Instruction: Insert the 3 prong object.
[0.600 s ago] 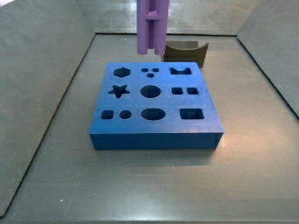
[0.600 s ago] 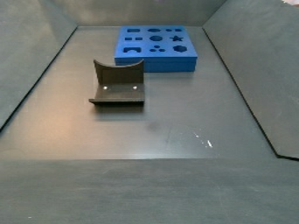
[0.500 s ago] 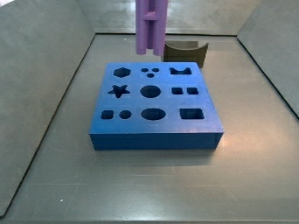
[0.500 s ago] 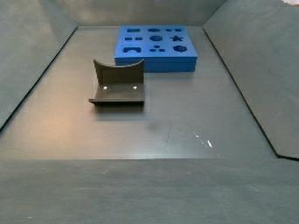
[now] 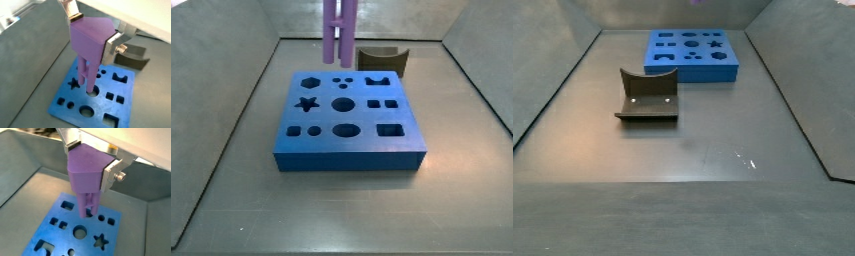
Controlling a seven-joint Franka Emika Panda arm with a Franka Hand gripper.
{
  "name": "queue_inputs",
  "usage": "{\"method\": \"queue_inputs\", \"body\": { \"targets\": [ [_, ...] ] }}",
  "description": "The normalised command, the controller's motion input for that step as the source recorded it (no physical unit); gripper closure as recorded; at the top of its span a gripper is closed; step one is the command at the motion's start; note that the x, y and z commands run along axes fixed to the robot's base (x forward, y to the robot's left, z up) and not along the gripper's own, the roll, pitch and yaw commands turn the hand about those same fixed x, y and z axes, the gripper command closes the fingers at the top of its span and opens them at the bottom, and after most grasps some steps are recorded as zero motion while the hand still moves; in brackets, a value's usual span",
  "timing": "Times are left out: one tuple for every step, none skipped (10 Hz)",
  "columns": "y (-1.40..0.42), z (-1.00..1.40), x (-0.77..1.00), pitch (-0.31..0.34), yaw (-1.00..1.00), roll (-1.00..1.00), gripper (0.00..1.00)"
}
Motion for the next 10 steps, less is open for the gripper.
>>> {"method": "queue_inputs", "body": {
  "targets": [
    [0.41, -0.24, -0.13, 0.000, -0.62, 0.01, 1.00],
    [0.68, -0.32, -0.12, -0.034, -0.35, 0.00, 1.00],
    [0.86, -0.33, -0.10, -0.090, -0.16, 0.00, 1.00],
    [0.94, -0.35, -0.04, -0.114, -0.07, 0.00, 1.00],
    [0.93, -0.37, -0.03, -0.113, -0.08, 0.00, 1.00],
    [0.87, -0.44, -0.02, -0.094, -0.16, 0.00, 1.00],
    [0.66, -0.50, 0.00, -0.103, -0.40, 0.03, 1.00],
    [0.31, -0.44, 0.00, -0.071, -0.70, 0.06, 1.00],
    [0.00, -0.36, 0.05, -0.051, -1.00, 0.12, 1.00],
    [0.00, -0.44, 0.06, -0.027, -1.00, 0.14, 1.00]
  ]
}}
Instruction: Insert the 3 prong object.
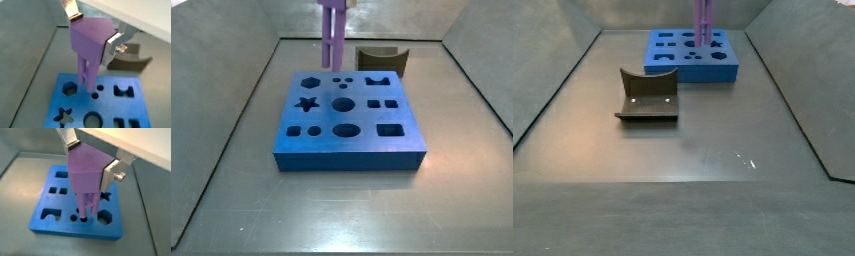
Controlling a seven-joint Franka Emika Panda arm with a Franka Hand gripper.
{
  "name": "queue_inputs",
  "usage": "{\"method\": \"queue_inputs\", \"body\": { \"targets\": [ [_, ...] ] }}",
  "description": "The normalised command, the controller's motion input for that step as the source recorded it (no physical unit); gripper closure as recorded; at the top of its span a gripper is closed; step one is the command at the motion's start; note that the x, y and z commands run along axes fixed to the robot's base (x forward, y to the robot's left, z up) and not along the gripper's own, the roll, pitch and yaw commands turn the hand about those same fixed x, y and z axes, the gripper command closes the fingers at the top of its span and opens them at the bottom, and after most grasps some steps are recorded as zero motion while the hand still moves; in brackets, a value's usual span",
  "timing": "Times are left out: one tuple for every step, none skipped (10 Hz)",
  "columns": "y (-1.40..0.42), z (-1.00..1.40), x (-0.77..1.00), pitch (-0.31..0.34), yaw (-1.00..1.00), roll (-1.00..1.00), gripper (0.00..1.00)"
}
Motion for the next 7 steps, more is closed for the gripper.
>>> {"method": "queue_inputs", "body": {
  "targets": [
    [0.00, -0.37, 0.06, -0.027, -1.00, 0.13, 1.00],
    [0.01, -0.29, 0.12, -0.030, -0.97, 0.10, 1.00],
    [0.08, -0.23, 0.30, -0.019, -0.85, 0.11, 1.00],
    [0.00, -0.01, 0.11, 0.000, -0.20, 0.00, 1.00],
    [0.00, 0.00, 0.00, -0.006, 0.00, 0.00, 1.00],
    [-0.02, -0.22, 0.11, -0.103, 0.00, 0.00, 1.00],
    [-0.12, -0.35, 0.08, -0.187, 0.01, 0.00, 1.00]
  ]
}}
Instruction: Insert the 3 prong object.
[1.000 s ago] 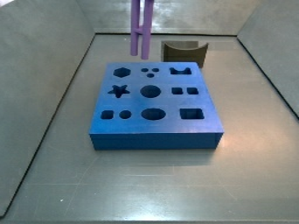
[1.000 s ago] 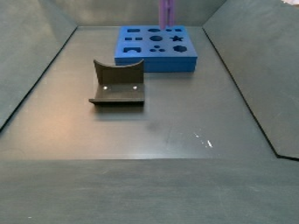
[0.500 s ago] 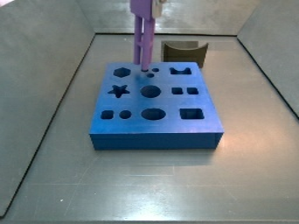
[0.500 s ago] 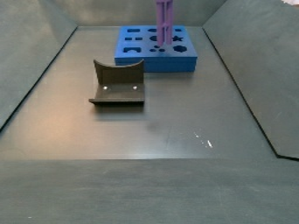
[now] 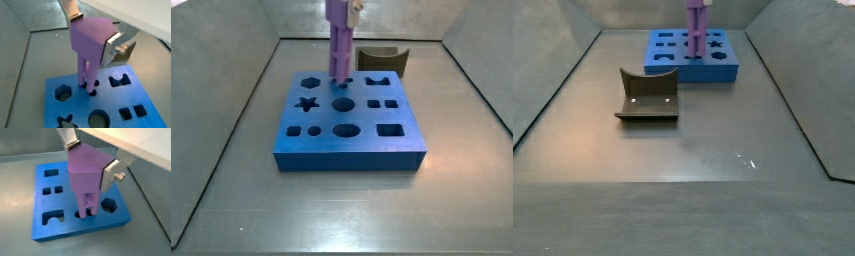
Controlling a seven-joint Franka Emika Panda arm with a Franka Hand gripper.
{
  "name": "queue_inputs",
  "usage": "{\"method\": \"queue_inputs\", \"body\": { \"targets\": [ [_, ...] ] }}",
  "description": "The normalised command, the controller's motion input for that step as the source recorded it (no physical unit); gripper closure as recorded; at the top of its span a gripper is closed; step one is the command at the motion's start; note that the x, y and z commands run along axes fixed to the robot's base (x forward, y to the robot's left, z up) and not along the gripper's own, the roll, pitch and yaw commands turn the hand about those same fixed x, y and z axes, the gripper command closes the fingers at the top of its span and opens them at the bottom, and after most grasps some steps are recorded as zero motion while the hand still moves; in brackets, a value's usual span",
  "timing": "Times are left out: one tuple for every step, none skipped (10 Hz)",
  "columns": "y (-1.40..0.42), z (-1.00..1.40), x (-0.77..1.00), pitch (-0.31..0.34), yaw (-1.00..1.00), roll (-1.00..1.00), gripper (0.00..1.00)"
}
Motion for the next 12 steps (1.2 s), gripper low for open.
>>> {"method": "queue_inputs", "body": {
  "targets": [
    [-0.10, -0.35, 0.15, -0.163, 0.00, 0.00, 1.00],
    [-0.06, -0.35, 0.14, -0.126, -0.11, 0.00, 1.00],
    [0.00, -0.41, 0.18, -0.123, -0.26, 0.00, 1.00],
    [0.00, -0.44, 0.09, -0.137, -0.33, 0.00, 1.00],
    [0.00, -0.44, 0.04, -0.166, -0.31, 0.00, 1.00],
    [0.00, -0.37, 0.00, -0.191, -0.19, 0.00, 1.00],
    [0.00, -0.31, 0.00, -0.177, -0.09, 0.00, 1.00],
    [0.00, -0.22, -0.05, -0.189, 0.00, 0.00, 1.00],
    [0.00, -0.10, -0.04, -0.140, 0.00, 0.00, 1.00],
    [0.00, -0.09, 0.00, -0.049, 0.00, 0.00, 1.00],
    [0.00, -0.04, 0.00, -0.001, -0.01, 0.00, 1.00],
    [0.00, 0.00, 0.00, 0.000, 0.00, 0.00, 1.00]
  ]
}}
